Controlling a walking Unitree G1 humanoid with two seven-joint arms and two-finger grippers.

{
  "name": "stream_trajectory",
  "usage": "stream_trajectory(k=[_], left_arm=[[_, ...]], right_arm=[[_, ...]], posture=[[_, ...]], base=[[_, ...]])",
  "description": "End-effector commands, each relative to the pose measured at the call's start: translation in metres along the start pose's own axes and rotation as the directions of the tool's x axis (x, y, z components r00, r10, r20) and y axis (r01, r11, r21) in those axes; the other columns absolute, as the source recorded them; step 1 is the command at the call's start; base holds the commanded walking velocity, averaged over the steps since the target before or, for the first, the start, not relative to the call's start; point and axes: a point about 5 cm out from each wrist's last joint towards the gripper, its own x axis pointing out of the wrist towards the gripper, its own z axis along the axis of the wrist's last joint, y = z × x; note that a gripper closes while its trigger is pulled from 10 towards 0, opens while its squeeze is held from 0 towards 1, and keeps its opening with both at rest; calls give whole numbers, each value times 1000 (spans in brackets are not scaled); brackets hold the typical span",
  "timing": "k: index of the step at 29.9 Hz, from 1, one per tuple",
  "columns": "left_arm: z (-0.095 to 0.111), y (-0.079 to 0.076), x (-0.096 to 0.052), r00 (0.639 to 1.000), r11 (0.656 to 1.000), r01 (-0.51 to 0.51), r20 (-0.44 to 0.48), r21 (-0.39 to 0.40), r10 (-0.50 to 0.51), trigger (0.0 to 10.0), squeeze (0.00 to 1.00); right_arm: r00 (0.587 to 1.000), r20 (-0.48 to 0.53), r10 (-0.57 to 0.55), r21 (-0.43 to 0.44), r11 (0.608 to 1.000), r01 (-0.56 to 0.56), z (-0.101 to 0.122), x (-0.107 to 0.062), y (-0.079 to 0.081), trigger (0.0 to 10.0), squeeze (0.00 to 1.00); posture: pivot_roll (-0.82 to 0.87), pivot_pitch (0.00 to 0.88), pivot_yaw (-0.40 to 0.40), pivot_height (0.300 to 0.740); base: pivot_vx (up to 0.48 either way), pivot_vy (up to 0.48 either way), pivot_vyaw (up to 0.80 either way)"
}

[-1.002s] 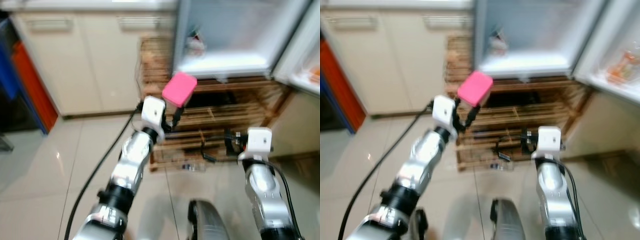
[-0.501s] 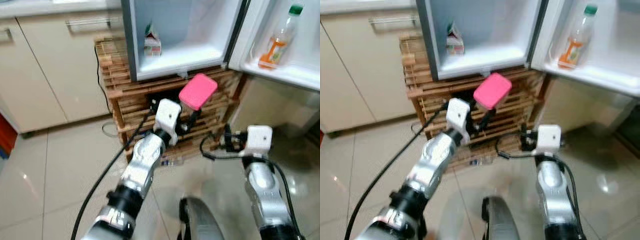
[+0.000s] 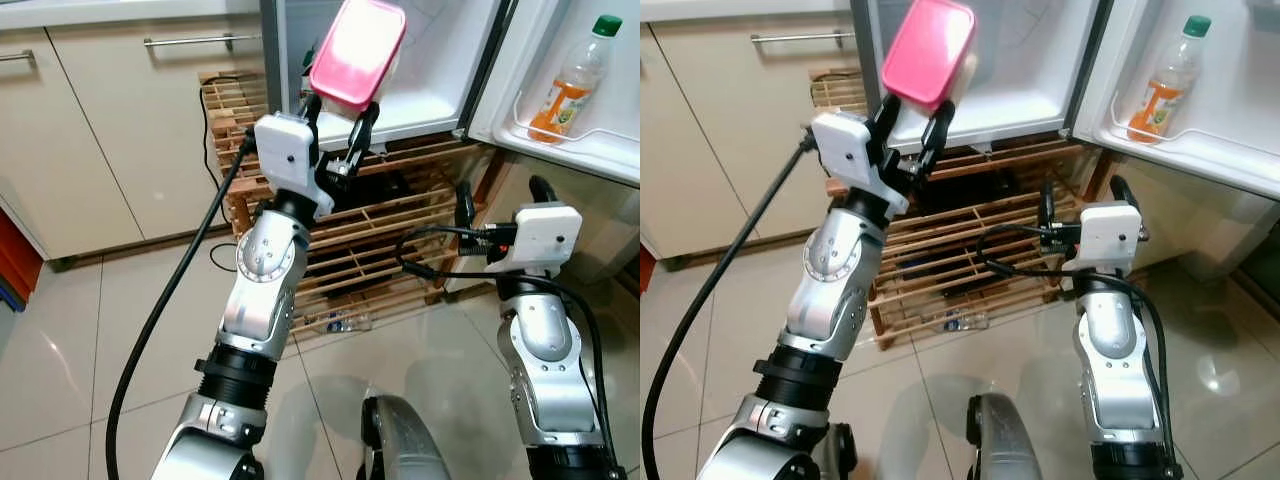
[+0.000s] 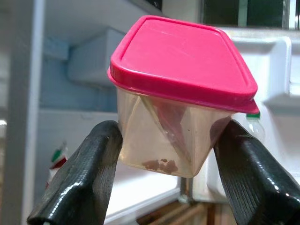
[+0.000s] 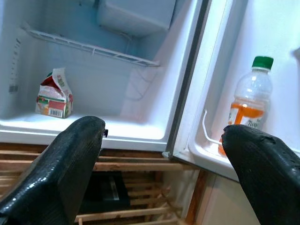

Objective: Restocking fridge

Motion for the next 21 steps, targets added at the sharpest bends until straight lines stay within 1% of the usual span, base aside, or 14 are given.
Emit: stream_trajectory(k=[1,2,3,4,6,10,11,14,21], left_arm=[[-12,-11,0,995,998,65,-73,10,-64,10000,0],[-15,-14,-1,992,997,83,-90,6,-82,10000,0],[-15,-14,-1,992,997,83,-90,6,-82,10000,0],[-19,-18,-2,985,992,126,-120,5,-125,10000,0],[-23,-17,-1,980,990,141,-146,8,-138,10000,0],[-23,-17,-1,979,990,141,-151,11,-138,10000,0],[-22,-18,-1,979,990,140,-146,-15,-140,10000,0],[-24,-27,-5,975,986,160,-150,-48,-166,10000,0],[-25,-32,-4,972,984,167,-155,-57,-174,10000,0]], right_arm=[[997,-74,-12,25,1000,14,-12,-6,-2,10000,0],[995,-99,-9,28,1000,12,-17,-8,-2,10000,0],[995,-99,-9,28,1000,12,-17,-8,-2,10000,0],[990,-142,-3,30,1000,7,-25,-11,-3,10000,0],[986,-165,-5,29,1000,10,-30,-14,-4,10000,0],[985,-174,-5,39,999,12,-31,-14,-4,10000,0],[985,-175,-2,39,999,9,-31,-14,-3,10000,0],[984,-179,8,41,999,-1,-32,-13,-1,10000,0],[983,-182,26,48,999,-17,-33,-13,2,10000,0]], posture=[[-195,0,-7,605],[-198,0,-5,605],[-198,0,-5,605],[-198,0,-4,605],[-200,0,-4,605],[-200,0,-4,605],[-200,0,-4,605],[-200,0,-3,605],[-199,0,-8,605]], base=[[480,0,0],[480,0,0],[480,0,0],[480,0,0],[480,0,0],[480,0,0],[480,0,0],[480,0,0],[480,0,0]])
